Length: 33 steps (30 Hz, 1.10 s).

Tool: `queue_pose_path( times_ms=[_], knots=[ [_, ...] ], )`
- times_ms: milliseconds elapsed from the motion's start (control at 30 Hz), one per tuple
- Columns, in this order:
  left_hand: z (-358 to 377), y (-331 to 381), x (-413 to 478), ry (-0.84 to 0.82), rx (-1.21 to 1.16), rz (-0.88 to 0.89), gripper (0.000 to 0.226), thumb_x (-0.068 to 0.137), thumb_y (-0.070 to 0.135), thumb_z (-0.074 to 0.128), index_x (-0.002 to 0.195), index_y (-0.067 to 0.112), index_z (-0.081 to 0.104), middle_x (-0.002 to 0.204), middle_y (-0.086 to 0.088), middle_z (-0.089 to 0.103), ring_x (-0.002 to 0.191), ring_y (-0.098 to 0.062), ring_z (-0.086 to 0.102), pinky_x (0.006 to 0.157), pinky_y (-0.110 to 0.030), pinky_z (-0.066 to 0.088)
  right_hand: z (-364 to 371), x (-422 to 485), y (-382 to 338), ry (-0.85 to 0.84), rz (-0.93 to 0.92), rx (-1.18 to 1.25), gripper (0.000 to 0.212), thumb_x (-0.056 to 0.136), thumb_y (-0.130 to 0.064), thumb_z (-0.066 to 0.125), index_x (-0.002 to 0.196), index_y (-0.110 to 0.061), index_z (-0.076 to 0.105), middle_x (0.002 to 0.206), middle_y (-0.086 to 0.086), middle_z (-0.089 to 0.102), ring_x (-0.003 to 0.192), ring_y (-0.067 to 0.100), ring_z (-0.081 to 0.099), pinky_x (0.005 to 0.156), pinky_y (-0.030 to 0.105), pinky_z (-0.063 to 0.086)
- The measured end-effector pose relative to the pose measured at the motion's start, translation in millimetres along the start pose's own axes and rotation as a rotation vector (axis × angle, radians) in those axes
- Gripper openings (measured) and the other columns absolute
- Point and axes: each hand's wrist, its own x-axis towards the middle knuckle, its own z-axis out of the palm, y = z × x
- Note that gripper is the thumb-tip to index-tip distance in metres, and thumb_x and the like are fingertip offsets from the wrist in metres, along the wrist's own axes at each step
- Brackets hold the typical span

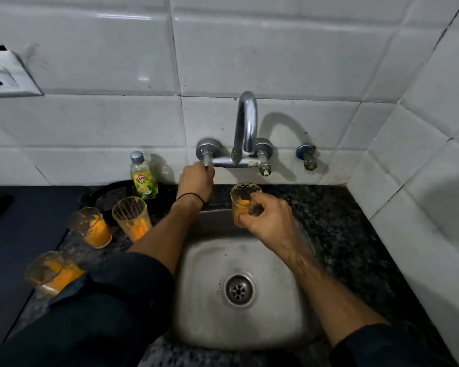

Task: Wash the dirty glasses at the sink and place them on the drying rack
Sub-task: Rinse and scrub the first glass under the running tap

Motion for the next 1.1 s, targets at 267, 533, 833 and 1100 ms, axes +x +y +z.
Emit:
queue_pose_path(
  times_ms=[267, 533, 833, 1100],
  knots=[
    [12.5, -1.7, -21.0, 0.046, -0.586, -0.240, 0.039, 0.101, 0.036, 0.054, 0.069, 0.013, 0.058, 0.067, -0.010, 0.063, 0.057, -0.020, 0.060, 0.059, -0.022, 0.053, -3.9, 6.3, 18.3, -0.050, -0.043, 0.092, 0.030, 0.067, -0.038, 0.078, 0.072, -0.016, 0.060, 0.070, -0.005, 0.062, 0.065, 0.013, 0.060, 0.059, 0.037, 0.053],
    [53.1, -32.1, -92.5, -0.503, -0.789, 0.087, 0.066, 0.068, 0.003, 0.075, 0.130, 0.009, 0.055, 0.118, -0.001, 0.070, 0.108, -0.015, 0.067, 0.091, -0.025, 0.054, -7.6, 11.9, 11.6, -0.240, -0.097, 0.291, 0.016, 0.064, -0.015, 0.085, 0.072, -0.021, 0.072, 0.076, -0.007, 0.072, 0.068, 0.004, 0.065, 0.064, 0.026, 0.056],
    [55.9, -3.2, -89.2, -0.153, -0.905, -0.041, 0.048, 0.066, 0.022, 0.085, 0.108, 0.008, 0.066, 0.100, -0.003, 0.076, 0.091, -0.013, 0.070, 0.080, -0.027, 0.056, -9.5, 9.6, -0.4, 0.026, -0.420, 0.006, 0.020, 0.086, -0.027, 0.067, 0.100, -0.013, 0.065, 0.121, 0.001, 0.057, 0.118, 0.013, 0.047, 0.104, 0.028, 0.035],
    [62.9, 4.7, -92.1, -0.266, -0.913, 0.036, 0.034, 0.078, 0.009, 0.077, 0.106, 0.001, 0.059, 0.093, -0.007, 0.071, 0.089, -0.009, 0.068, 0.081, -0.034, 0.058, -29.9, 38.2, -23.8, -0.648, -0.227, -0.184, 0.019, 0.097, -0.030, 0.060, 0.080, -0.022, 0.065, 0.084, -0.009, 0.065, 0.084, 0.012, 0.060, 0.080, 0.029, 0.043]
  ],
)
